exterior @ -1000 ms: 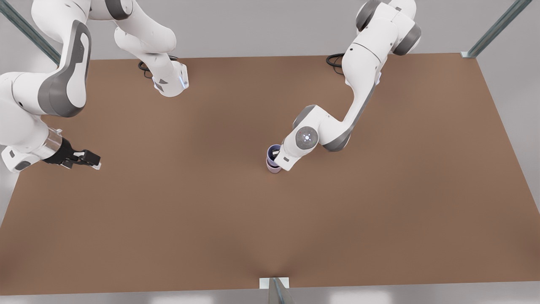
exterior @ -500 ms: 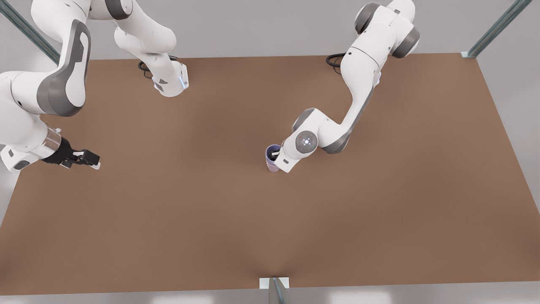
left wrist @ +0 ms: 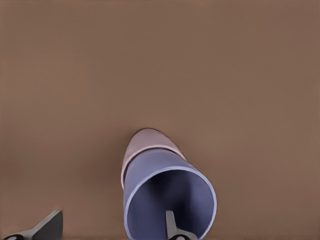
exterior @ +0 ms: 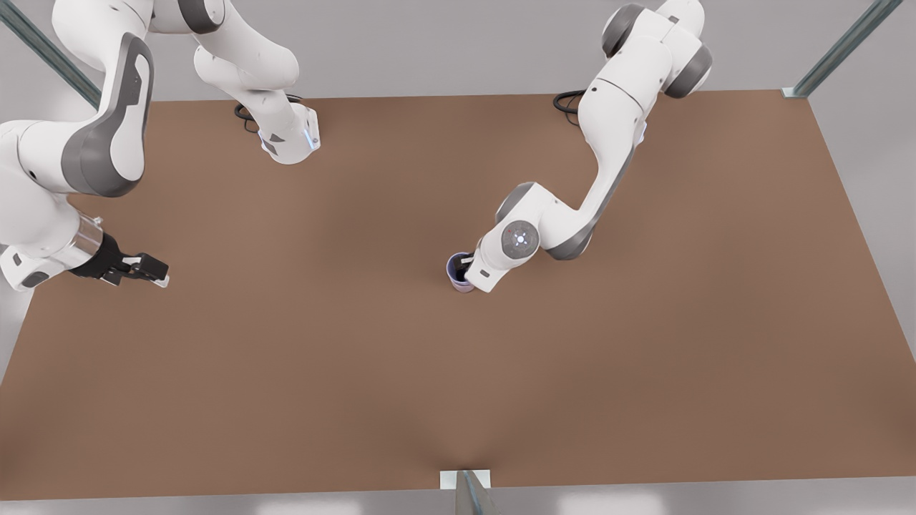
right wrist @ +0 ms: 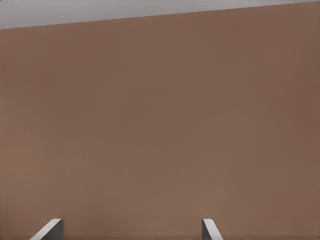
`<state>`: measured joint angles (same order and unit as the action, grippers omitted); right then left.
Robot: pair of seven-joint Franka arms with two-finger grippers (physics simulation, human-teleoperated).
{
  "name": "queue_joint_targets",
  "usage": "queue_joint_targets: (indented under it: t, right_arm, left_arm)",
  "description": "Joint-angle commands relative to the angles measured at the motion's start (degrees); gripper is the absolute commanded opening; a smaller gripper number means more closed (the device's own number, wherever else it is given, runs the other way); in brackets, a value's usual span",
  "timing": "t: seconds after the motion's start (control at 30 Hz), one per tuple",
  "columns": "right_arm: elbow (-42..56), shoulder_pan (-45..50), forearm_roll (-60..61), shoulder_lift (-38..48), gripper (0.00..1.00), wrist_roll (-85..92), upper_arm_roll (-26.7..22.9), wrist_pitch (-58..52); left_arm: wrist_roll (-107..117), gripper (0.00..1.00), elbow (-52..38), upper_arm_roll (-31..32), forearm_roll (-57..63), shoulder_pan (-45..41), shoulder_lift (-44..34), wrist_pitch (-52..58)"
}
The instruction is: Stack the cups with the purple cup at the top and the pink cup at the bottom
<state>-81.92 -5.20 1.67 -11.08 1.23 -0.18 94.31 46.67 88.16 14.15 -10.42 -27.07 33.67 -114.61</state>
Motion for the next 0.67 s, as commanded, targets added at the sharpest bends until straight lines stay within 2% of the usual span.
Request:
queue_joint_targets:
  t: [0.0, 0.13, 0.2, 0.27, 0.4, 0.43, 0.47, 0.53, 0.6, 0.63]
  right_arm:
    - [0.1, 0.0, 0.0, 0.0, 1.0, 0.0, 0.0, 0.0]
    - [0.4, 0.0, 0.0, 0.0, 1.0, 0.0, -0.1, 0.0]
    - [0.4, 0.0, 0.0, -0.1, 1.0, 0.0, -0.1, 0.0]
    - [0.4, 0.0, -0.1, -0.1, 1.0, 0.0, -0.1, 0.0]
    - [0.4, 0.0, -0.1, -0.1, 1.0, 0.0, -0.1, 0.0]
    - [0.4, 0.0, -0.1, -0.1, 1.0, 0.0, -0.1, 0.0]
    - [0.4, 0.0, -0.1, -0.1, 1.0, 0.0, -0.1, 0.0]
    - [0.4, 0.0, -0.2, 0.0, 1.0, 0.0, -0.1, -0.1]
    - [0.4, 0.0, -0.2, -0.1, 1.0, 0.0, -0.1, -0.1]
    - [0.4, 0.0, -0.2, 0.0, 1.0, 0.0, -0.1, -0.1]
  left_arm:
    - [0.0, 1.0, 0.0, 0.0, 0.0, 0.0, 0.0, 0.0]
    - [-0.3, 1.0, -6.3, -0.8, 0.3, 0.2, -0.8, 6.8]
    - [-2.8, 1.0, -10.3, -3.1, 3.5, 0.4, -1.1, 12.3]
    - [-15.4, 1.0, -10.5, -9.8, 3.8, 0.4, -3.6, 18.5]
    - [-44.8, 1.0, -10.5, -30.2, 4.5, 0.4, -8.7, 23.6]
    - [-45.9, 1.0, -10.3, -30.3, 8.4, 1.0, -11.4, 23.6]
    - [-47.0, 1.0, -9.8, -26.7, 9.5, 4.9, -14.4, 23.7]
    - [-47.1, 1.0, -8.4, -15.5, 15.2, 14.7, -20.7, 24.1]
    - [-47.2, 1.0, -6.2, -6.7, 18.5, 22.7, -23.4, 23.9]
    - [-47.5, 1.0, -4.4, -6.4, 18.5, 23.0, -24.5, 23.5]
